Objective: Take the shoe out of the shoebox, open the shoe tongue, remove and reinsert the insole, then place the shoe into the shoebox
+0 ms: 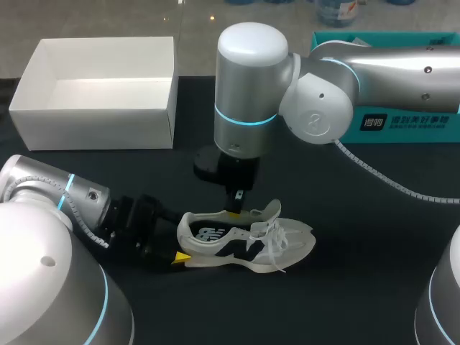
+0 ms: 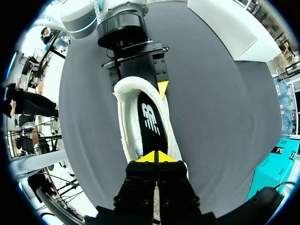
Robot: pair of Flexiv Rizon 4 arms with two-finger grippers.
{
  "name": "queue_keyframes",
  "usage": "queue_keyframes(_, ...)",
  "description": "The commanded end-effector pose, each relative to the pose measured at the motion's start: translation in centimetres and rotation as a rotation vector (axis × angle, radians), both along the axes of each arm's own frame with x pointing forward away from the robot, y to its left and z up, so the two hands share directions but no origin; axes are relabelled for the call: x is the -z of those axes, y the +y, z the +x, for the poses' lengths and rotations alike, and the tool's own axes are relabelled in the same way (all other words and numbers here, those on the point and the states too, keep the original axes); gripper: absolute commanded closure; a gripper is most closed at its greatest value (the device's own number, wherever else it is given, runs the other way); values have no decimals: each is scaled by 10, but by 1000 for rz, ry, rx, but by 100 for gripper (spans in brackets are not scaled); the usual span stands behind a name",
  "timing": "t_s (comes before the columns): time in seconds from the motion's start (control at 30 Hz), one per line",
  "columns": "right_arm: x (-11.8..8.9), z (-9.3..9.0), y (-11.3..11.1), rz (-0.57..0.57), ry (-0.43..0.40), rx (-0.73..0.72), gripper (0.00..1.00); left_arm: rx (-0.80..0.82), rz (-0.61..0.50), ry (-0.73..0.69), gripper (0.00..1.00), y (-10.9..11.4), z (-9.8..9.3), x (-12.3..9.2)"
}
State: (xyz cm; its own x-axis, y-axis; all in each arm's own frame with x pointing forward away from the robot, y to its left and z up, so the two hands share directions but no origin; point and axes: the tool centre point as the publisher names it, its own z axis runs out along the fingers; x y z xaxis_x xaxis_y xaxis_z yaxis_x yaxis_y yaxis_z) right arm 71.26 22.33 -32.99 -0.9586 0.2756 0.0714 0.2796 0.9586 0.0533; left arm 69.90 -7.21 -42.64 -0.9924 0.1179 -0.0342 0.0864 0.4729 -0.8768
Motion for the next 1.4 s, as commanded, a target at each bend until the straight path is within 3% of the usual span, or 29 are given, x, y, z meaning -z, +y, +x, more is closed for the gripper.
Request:
queue_keyframes(0.03,7,1,9,-16,-8,3,100,-1,3,0,100,-4,-5,10)
queue_keyframes(0.63,28,11,8,-32,-12,23,100,-1,3,0,100,-4,-5,10)
queue_keyframes(1.4,33,13,12,-23,11,20,100,-1,3,0,100,-4,-5,10)
